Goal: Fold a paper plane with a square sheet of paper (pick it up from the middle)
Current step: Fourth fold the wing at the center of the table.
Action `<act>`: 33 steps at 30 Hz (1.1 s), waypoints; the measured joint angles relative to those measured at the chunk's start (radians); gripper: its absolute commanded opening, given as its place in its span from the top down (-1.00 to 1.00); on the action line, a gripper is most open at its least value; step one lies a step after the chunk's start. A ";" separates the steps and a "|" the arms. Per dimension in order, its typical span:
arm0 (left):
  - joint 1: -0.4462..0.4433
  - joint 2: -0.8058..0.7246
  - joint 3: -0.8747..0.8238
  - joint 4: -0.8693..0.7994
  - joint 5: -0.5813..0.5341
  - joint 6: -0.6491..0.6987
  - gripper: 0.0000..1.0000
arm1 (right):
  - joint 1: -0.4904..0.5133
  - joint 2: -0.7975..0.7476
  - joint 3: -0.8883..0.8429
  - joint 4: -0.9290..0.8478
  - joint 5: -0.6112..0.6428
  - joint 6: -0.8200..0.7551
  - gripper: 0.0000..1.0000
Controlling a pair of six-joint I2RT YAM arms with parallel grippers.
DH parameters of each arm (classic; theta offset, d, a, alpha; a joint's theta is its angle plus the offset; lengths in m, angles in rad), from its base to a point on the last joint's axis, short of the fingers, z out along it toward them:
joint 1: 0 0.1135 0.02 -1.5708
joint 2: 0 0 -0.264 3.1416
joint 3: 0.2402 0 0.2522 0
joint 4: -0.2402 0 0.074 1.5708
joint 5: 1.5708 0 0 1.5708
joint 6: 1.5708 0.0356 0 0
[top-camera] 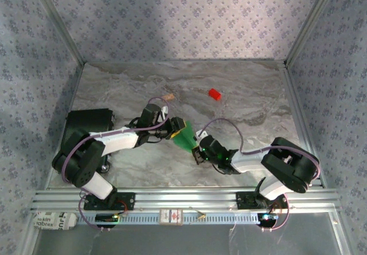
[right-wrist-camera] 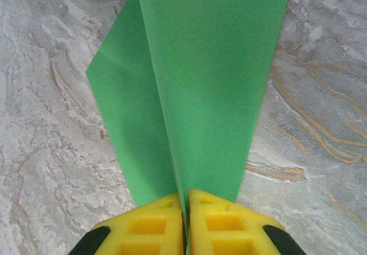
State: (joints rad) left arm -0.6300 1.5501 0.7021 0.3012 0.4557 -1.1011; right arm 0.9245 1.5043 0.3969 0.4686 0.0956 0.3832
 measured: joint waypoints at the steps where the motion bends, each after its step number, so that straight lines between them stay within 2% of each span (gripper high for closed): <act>1: 0.000 0.000 0.000 0.000 0.000 0.000 -0.03 | -0.005 0.000 0.000 0.002 -0.011 0.006 0.79; 4: 0.002 -0.003 -0.004 0.000 -0.004 -0.002 0.08 | -0.018 0.000 -0.005 0.012 -0.039 0.024 0.81; 9: 0.002 -0.013 -0.022 0.001 -0.012 -0.011 0.62 | -0.041 0.000 -0.021 0.043 -0.085 0.056 0.81; 12: 0.002 -0.013 -0.032 0.004 -0.016 -0.012 0.82 | -0.054 0.000 -0.030 0.061 -0.113 0.079 0.81; 14: 0.002 -0.011 -0.038 0.010 -0.015 -0.013 0.88 | -0.062 0.000 -0.033 0.067 -0.130 0.092 0.81; 20: -0.003 0.034 -0.037 0.052 0.005 -0.020 0.95 | -0.077 0.005 -0.040 0.086 -0.168 0.122 0.81; 33: -0.040 0.154 -0.008 0.127 0.031 -0.046 0.90 | -0.134 0.015 -0.037 0.090 -0.278 0.176 0.78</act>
State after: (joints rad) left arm -0.6697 1.7039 0.6937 0.4278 0.4862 -1.1473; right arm 0.7902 1.5196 0.3603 0.5587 -0.1822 0.5591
